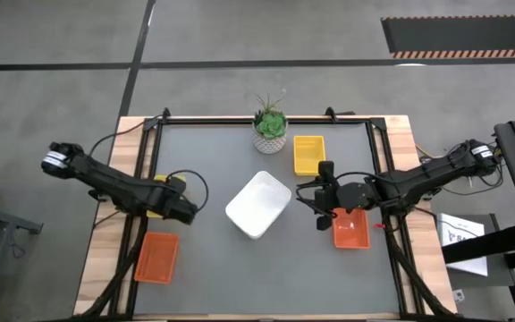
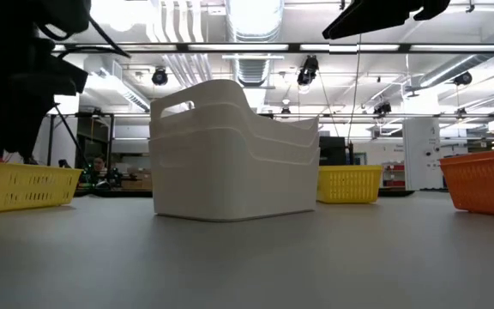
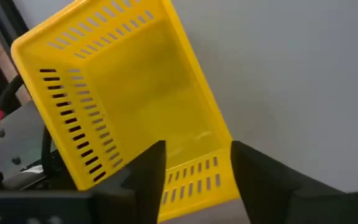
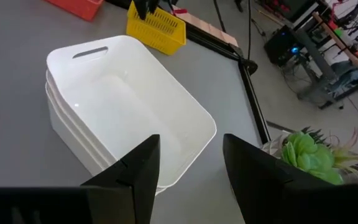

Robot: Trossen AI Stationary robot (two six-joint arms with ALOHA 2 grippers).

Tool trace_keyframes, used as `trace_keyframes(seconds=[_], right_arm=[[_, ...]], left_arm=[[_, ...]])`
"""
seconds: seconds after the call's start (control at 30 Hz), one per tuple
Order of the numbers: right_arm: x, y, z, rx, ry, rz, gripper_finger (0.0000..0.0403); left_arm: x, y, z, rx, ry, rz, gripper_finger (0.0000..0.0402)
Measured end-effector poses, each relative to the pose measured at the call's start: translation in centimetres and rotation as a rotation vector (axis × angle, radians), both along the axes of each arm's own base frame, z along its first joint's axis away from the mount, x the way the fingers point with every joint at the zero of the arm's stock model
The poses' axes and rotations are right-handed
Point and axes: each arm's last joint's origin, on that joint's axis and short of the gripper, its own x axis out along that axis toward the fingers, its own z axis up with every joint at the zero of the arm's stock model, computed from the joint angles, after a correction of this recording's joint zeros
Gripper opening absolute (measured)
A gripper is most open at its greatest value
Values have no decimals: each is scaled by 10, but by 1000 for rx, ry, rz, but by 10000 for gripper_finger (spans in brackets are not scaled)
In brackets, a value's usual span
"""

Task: Stack baskets by color
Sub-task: Stack the left yellow bin on the right yellow bin

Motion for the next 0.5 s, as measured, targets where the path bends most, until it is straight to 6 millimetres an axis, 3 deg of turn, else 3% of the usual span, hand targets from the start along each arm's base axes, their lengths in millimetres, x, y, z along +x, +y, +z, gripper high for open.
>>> trace_keyframes(seconds=[0.2, 0.5], right_arm=[[0, 0, 0, 1, -2, -1, 169], [0, 0, 0, 0, -2, -3, 169]], left_arm=[[3, 1, -3, 9, -127, -35, 199], [0, 4, -38, 44, -59, 41, 164]])
